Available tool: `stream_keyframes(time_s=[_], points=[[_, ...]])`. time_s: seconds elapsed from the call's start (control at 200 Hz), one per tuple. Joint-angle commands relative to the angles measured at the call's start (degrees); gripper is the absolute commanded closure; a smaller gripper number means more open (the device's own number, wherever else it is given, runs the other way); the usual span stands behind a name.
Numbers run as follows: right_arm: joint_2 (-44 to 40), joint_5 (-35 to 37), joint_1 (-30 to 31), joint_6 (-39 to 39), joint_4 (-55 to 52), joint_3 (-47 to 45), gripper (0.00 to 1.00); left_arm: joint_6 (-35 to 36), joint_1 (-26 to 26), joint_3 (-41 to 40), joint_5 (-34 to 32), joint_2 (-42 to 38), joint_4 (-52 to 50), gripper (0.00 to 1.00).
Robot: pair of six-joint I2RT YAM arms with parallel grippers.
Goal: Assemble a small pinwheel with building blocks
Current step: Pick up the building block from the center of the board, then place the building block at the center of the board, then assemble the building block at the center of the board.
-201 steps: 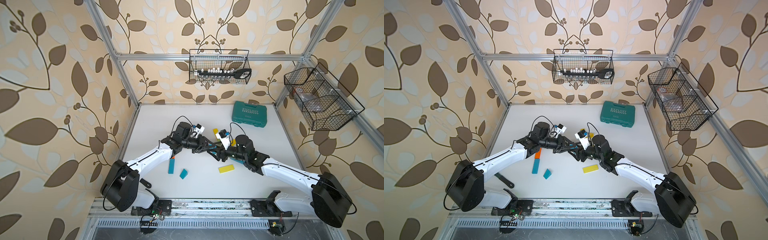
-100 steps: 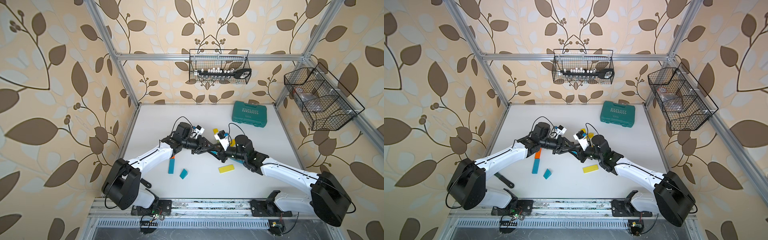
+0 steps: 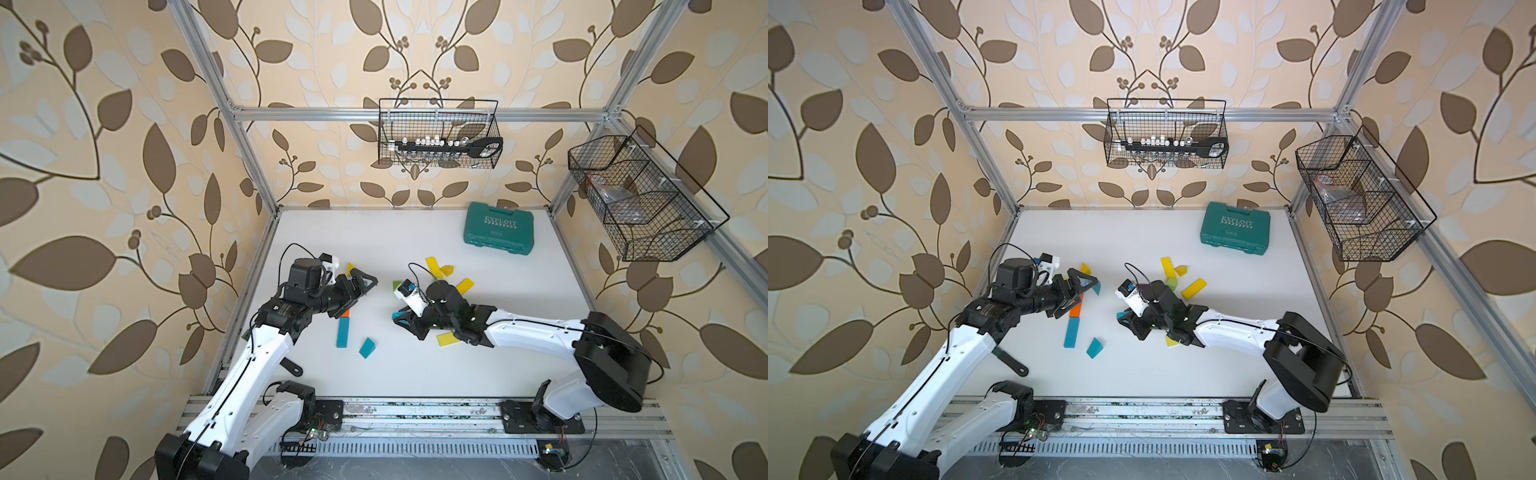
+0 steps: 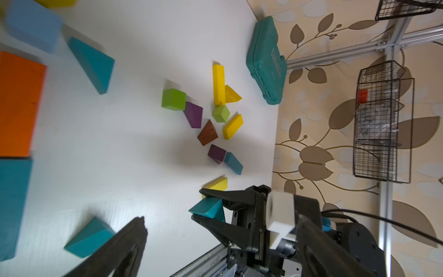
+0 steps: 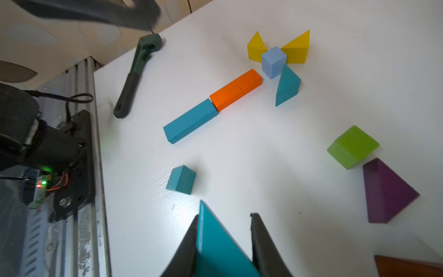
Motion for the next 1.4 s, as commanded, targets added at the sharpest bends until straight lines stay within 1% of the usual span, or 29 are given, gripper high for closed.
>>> stream_keyframes(time_s=[0.0,0.05,0.125,0.21,0.41,0.44,0.48,0.55,0.57,0.6,0.655,0.745,0.8,0.85,0.91,0.995,1.1,1.145,1.26,1.395], points=[[6.8,6.7,1.7,-4.1,-1.9,4.6,1.00,6.6,0.5,4.1,-9.4,3.0,-15.6,0.01],[9.9,7.6,1.7,-4.5,-1.7,5.9,1.00,7.5,0.5,5.2,-11.1,4.0,-18.1,0.01],[13.4,7.9,1.7,-5.0,-0.3,7.1,1.00,9.1,0.5,5.5,-12.3,4.6,-19.4,0.01],[15.6,7.4,1.6,-5.4,0.7,7.6,1.00,12.1,0.5,5.5,-10.6,5.5,-19.4,0.01],[18.9,8.5,1.7,-7.4,-1.1,9.2,0.89,16.1,0.5,7.2,-12.6,8.8,-23.4,0.01],[19.1,8.5,1.7,-7.6,-1.6,9.6,0.86,16.3,0.5,7.2,-12.5,8.9,-23.6,0.01],[19.2,8.6,1.7,-7.5,-1.9,9.9,0.78,16.6,0.5,7.1,-12.4,9.1,-23.9,0.01],[18.7,8.4,1.7,-7.4,-1.8,9.7,0.69,17.2,0.5,7.3,-12.7,9.6,-25.0,0.01],[18.4,8.5,1.7,-7.4,-1.7,9.5,0.64,17.5,0.5,7.5,-12.8,9.7,-25.4,0.01],[17.8,8.5,1.7,-7.1,-1.6,9.2,0.55,18.1,0.5,7.6,-12.8,10.0,-26.0,0.01],[16.5,8.4,1.7,-7.0,-1.5,8.6,0.47,19.3,0.5,7.7,-12.3,10.7,-26.6,0.01],[13.3,8.6,1.4,-6.4,-1.7,7.3,0.33,20.9,0.5,8.0,-10.7,12.3,-26.8,0.01],[10.6,8.3,1.2,-5.8,-2.3,6.3,0.31,22.1,0.1,8.6,-9.9,13.4,-26.8,0.01],[7.5,7.6,0.9,-5.1,-2.9,5.0,0.30,22.6,-1.1,9.9,-11.0,14.6,-27.2,0.01],[2.7,7.2,0.6,-4.0,-3.8,2.5,0.27,23.0,-4.4,12.0,-14.3,16.6,-27.9,0.01],[-5.0,7.3,0.2,-1.2,-5.4,-2.2,0.22,23.0,-9.9,15.8,-17.9,21.6,-29.3,0.01],[-14.6,10.2,-1.0,5.5,-8.9,-8.6,0.16,22.6,-15.8,21.0,-21.6,29.6,-31.8,0.03],[-18.1,11.3,-2.2,9.1,-11.5,-10.8,0.15,22.0,-17.4,22.4,-22.4,33.8,-32.1,0.03],[-26.3,13.9,-4.6,16.0,-17.5,-14.5,0.14,19.3,-19.3,24.0,-22.4,39.4,-30.7,0.05],[-33.6,17.1,-6.0,17.7,-20.6,-17.4,0.13,15.0,-23.1,28.9,-24.5,46.2,-30.9,0.06]])
